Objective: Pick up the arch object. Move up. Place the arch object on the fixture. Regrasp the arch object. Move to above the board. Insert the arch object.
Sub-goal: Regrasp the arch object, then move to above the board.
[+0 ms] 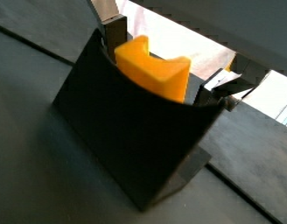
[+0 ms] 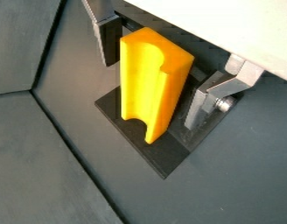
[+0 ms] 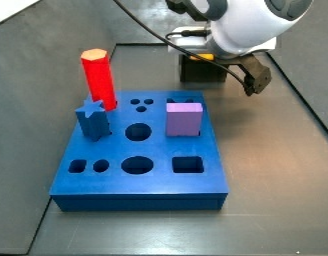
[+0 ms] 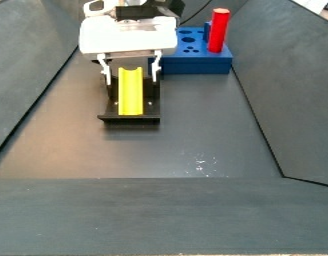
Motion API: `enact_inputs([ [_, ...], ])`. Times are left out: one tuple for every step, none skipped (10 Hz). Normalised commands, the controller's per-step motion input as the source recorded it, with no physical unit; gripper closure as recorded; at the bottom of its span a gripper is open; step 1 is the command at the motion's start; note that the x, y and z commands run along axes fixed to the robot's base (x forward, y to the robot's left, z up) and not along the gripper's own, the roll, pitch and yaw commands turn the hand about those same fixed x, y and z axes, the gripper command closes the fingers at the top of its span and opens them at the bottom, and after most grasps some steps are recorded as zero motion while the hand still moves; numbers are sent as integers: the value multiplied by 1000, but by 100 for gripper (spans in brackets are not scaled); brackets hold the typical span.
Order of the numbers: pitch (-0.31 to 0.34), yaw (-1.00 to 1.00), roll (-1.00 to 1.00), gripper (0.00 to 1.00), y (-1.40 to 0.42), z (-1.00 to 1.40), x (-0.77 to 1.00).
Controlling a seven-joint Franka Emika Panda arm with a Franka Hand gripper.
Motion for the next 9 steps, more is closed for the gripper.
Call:
enact_inputs([
  [-3, -15, 49, 0, -6, -188, 26],
  [-6, -11, 52, 0, -9, -176, 14],
  [-5, -9, 52, 0, -8, -176, 15],
  [-5, -6, 52, 0, -8, -175, 15],
  [0, 0, 0, 100, 0, 0, 0],
  [303, -163, 30, 100, 68, 1000, -39],
  [300, -154, 19, 100, 66, 1000, -40],
  [290, -41, -29, 100, 61, 1000, -45],
  [281, 14, -49, 100, 60, 1000, -46],
])
